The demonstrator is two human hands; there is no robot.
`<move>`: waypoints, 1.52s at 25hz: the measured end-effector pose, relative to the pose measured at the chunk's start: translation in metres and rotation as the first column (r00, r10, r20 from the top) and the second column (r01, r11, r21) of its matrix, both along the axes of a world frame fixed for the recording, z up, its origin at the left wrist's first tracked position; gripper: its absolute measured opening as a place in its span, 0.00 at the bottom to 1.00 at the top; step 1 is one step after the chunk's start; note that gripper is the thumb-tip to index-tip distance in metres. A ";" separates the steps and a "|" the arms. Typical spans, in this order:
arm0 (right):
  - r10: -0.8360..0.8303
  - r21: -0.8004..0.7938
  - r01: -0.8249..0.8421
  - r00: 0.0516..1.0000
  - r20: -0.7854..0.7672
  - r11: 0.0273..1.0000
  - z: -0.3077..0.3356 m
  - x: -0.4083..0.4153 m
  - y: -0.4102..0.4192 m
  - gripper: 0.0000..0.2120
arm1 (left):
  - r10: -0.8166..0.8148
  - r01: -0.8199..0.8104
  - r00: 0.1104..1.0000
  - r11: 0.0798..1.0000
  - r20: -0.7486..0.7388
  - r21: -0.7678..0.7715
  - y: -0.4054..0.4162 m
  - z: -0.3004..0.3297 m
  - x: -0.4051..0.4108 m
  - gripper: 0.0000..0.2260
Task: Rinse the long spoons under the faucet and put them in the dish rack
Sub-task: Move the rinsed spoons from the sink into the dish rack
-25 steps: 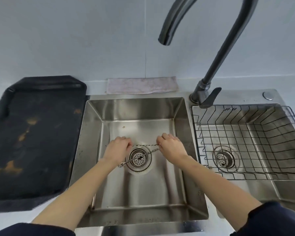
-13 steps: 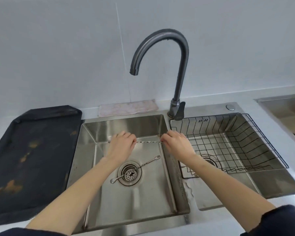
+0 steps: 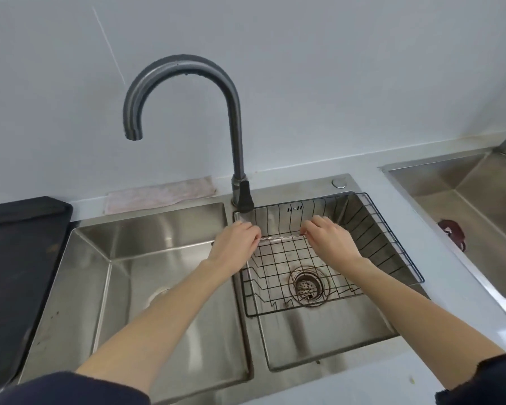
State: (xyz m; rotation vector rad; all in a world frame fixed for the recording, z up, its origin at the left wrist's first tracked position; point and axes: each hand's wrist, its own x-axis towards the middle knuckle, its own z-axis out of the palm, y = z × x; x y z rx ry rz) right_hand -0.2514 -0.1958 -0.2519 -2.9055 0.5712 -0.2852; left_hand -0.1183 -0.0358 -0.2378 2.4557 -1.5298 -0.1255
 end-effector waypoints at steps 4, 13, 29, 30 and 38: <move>0.003 0.002 -0.003 1.000 -0.027 1.000 -0.010 -0.016 -0.040 0.06 | -0.004 0.006 0.999 0.999 -0.045 0.053 -0.040 -0.010 -0.013 0.11; 0.016 0.024 -0.013 0.991 -0.131 1.000 -0.068 -0.020 -0.090 0.10 | 0.039 0.003 0.985 0.971 -0.170 0.241 -0.090 -0.065 -0.022 0.11; 0.007 0.074 0.010 0.975 -0.220 0.997 -0.118 -0.006 -0.095 0.13 | 0.134 -0.064 0.970 0.947 -0.204 0.316 -0.100 -0.115 -0.017 0.11; -0.003 0.071 0.020 0.972 -0.237 0.997 -0.118 -0.006 -0.094 0.12 | 0.137 -0.068 0.969 0.948 -0.205 0.311 -0.099 -0.114 -0.017 0.11; -0.028 0.075 0.057 0.940 -0.341 0.996 -0.094 -0.008 -0.080 0.13 | 0.120 -0.071 0.980 0.956 -0.159 0.284 -0.093 -0.088 -0.016 0.11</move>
